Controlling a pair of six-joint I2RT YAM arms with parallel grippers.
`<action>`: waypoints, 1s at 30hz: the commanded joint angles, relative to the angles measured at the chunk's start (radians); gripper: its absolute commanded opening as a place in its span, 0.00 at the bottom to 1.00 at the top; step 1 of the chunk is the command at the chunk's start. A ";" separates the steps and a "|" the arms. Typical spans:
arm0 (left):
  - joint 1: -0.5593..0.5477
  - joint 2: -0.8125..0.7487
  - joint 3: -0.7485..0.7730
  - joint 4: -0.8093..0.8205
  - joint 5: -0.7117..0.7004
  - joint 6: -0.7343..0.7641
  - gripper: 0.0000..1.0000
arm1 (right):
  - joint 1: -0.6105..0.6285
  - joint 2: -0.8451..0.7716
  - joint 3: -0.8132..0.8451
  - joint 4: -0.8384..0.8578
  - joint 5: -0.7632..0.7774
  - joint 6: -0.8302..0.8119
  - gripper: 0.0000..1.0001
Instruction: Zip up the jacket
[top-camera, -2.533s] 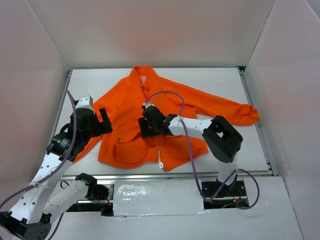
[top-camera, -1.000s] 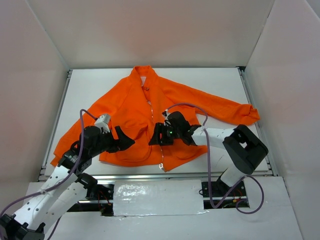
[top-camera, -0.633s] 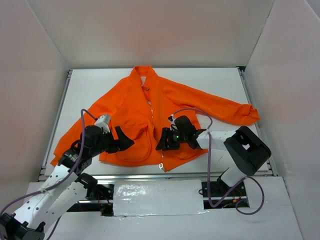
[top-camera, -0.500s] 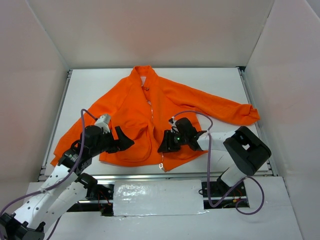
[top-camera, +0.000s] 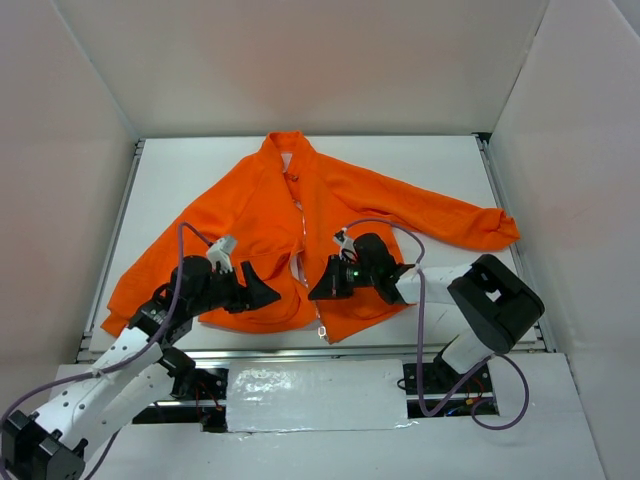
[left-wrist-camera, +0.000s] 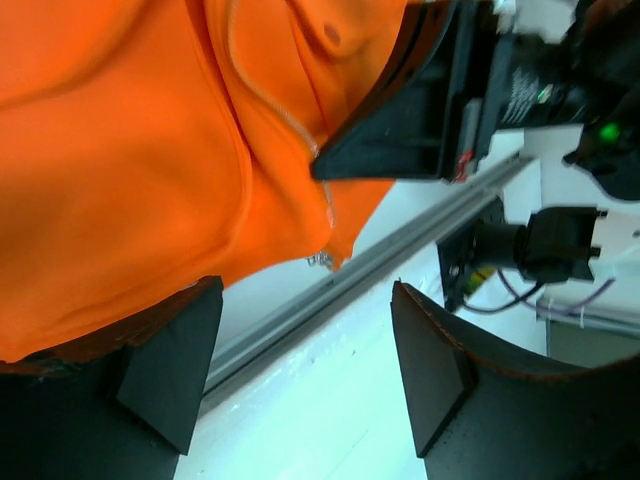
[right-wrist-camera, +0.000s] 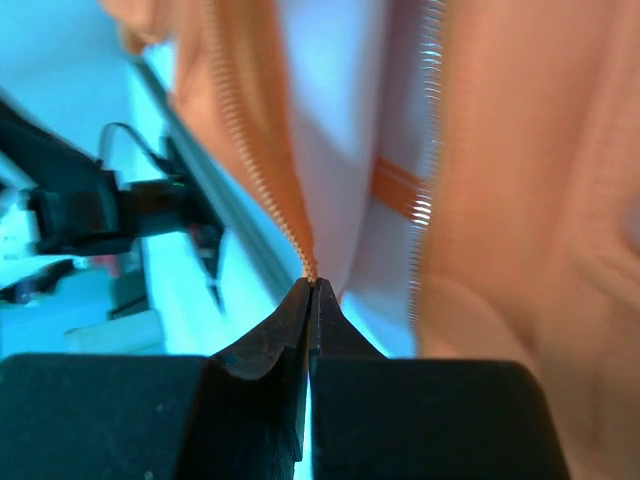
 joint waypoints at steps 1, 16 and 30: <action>-0.036 0.007 -0.051 0.124 0.065 -0.063 0.80 | 0.011 -0.038 -0.032 0.213 -0.047 0.111 0.00; -0.156 0.090 -0.271 0.497 0.055 -0.207 0.67 | 0.089 -0.009 -0.136 0.444 0.036 0.368 0.00; -0.195 0.300 -0.306 0.704 0.028 -0.207 0.64 | 0.089 0.039 -0.218 0.476 0.079 0.317 0.00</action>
